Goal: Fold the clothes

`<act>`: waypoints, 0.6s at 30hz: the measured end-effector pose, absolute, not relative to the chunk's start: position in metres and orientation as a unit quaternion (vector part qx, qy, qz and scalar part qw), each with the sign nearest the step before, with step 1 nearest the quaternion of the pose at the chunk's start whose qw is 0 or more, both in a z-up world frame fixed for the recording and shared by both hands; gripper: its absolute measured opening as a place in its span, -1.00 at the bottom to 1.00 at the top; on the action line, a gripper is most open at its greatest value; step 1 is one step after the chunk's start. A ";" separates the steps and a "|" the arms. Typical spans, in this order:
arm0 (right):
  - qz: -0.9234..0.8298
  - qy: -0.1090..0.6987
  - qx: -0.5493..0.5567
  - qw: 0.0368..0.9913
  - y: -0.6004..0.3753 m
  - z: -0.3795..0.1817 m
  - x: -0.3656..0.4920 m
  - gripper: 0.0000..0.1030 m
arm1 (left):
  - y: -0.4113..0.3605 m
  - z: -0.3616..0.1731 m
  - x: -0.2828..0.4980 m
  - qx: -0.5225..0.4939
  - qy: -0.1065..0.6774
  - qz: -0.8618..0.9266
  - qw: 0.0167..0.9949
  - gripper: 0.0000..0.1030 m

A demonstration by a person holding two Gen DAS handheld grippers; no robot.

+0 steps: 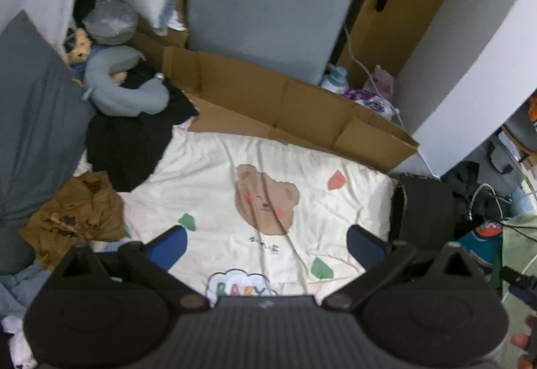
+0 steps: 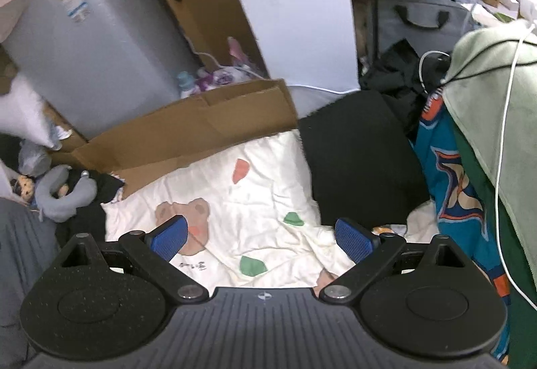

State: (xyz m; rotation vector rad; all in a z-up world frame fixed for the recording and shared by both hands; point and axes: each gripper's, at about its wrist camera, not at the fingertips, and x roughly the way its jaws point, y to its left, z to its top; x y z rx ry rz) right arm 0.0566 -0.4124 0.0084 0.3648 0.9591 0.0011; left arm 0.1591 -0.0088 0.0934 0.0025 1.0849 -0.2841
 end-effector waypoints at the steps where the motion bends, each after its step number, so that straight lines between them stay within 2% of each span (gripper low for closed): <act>1: 0.005 0.458 0.173 0.872 -0.409 0.013 0.055 0.90 | -0.003 0.095 0.156 -0.004 0.512 -0.130 0.849 0.99; 6: 0.014 0.455 0.165 0.875 -0.392 0.030 0.048 0.90 | 0.018 0.099 0.140 -0.029 0.510 -0.126 0.850 0.99; 18: 0.029 0.454 0.152 0.877 -0.375 0.052 0.022 0.90 | 0.047 0.140 0.095 -0.019 0.472 -0.119 0.873 0.99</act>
